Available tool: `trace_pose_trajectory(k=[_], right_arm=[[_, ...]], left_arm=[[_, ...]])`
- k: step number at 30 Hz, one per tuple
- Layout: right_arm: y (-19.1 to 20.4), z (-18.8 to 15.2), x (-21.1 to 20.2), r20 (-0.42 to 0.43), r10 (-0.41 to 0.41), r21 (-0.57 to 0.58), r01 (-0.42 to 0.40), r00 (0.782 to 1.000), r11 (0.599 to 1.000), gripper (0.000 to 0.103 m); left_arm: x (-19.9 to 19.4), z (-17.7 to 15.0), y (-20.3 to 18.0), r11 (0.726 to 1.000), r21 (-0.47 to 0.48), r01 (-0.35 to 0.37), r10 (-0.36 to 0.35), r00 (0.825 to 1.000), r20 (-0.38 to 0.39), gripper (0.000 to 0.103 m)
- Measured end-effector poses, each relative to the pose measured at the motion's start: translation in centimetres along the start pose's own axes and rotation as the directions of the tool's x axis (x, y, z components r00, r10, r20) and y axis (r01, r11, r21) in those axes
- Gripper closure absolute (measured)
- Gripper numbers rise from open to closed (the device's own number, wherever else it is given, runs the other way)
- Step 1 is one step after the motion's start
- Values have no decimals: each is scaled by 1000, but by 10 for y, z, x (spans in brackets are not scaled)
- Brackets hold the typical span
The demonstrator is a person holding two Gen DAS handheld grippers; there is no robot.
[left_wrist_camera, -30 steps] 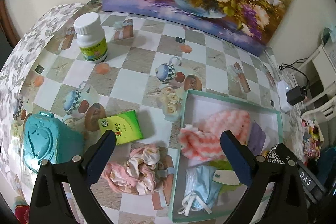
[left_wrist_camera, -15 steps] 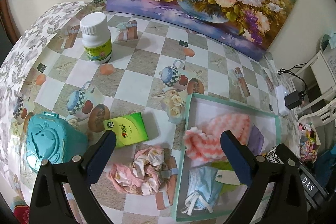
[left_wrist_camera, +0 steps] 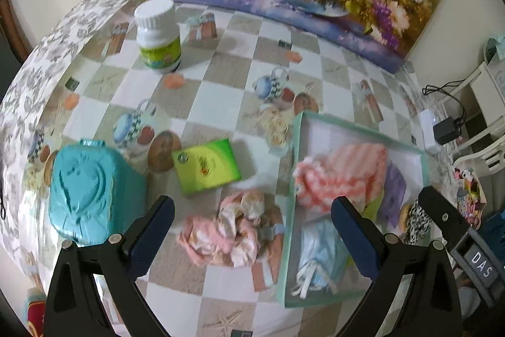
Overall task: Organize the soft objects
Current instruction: 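Raise both open tools away from the tray, then move the left tool to the crumpled pink floral cloth and close on it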
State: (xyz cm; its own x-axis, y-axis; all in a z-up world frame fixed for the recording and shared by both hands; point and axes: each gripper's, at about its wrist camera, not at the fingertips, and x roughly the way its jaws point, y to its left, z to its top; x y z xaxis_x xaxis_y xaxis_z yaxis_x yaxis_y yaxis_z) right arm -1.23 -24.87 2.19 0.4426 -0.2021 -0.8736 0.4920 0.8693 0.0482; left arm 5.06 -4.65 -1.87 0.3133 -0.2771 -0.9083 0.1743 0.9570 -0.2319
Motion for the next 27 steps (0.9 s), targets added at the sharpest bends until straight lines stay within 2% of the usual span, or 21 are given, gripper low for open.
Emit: trace_pose_trajectory(k=[10, 21, 23, 24, 27], right_arm=[[15, -15, -1, -22, 43, -30, -43, 999, 999, 0], [29, -22, 7, -55, 56, -76, -61, 997, 995, 0], [29, -22, 8, -55, 53, -77, -57, 997, 995, 0], [29, -22, 8, -56, 51, -79, -55, 997, 995, 0], [31, -22, 9, -60, 49, -88, -54, 997, 995, 0]], left_arm=[[1, -26, 4, 999, -2, -40, 40, 999, -9, 4], [33, -31, 13, 998, -33, -58, 55, 994, -99, 5], [38, -32, 13, 997, -38, -64, 60, 992, -111, 12], [42, -31, 14, 997, -41, -69, 63, 991, -121, 19], [51, -31, 16, 995, -61, -83, 73, 986, -149, 21]])
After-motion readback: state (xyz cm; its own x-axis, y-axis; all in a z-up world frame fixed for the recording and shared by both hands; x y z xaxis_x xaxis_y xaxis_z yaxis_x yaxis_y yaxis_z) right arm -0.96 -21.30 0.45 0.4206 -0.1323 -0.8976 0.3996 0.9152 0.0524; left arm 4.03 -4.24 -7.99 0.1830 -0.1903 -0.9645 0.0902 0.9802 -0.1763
